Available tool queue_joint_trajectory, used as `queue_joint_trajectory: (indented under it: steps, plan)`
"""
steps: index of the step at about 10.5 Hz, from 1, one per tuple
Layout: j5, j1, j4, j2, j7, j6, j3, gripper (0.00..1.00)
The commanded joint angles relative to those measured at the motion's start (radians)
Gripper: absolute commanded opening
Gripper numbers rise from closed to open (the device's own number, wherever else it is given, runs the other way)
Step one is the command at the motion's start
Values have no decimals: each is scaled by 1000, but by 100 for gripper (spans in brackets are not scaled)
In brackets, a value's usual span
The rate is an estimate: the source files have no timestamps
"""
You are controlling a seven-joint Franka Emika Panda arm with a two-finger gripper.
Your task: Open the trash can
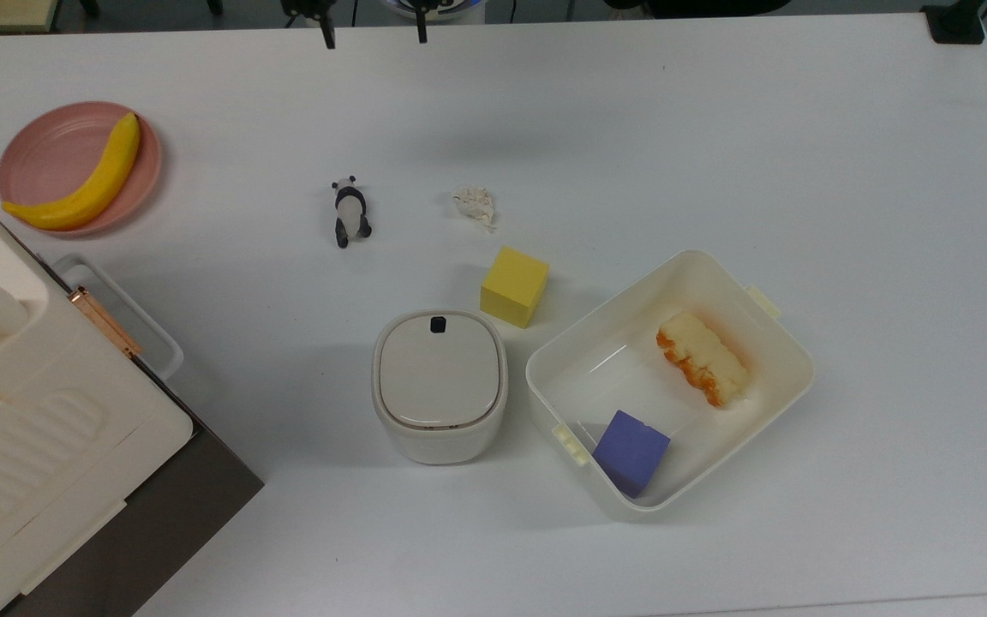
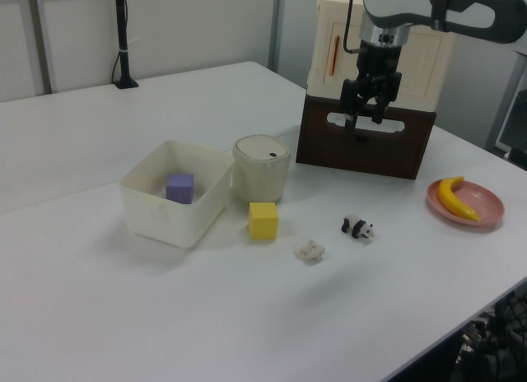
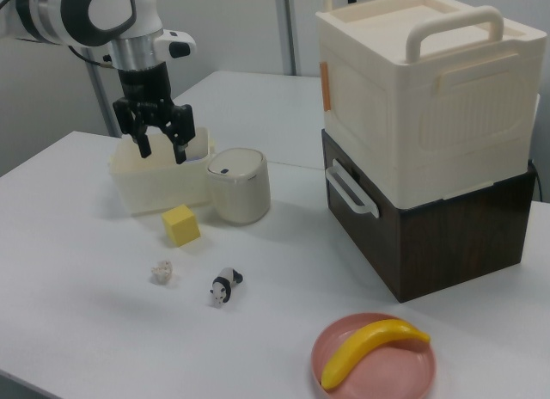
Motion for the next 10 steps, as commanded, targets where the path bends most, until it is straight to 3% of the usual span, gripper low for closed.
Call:
queue_joint_trajectory:
  steps: [1,5,7,10]
  plan:
    - [11,16,-6,-17,-44,-29,-9,0]
    - [11,17,-6,-12,-55,-20,-8,0]
    - [13,14,8,11,-143,-10,-8,0]
    - [17,14,69,96,-217,84,-8,0]
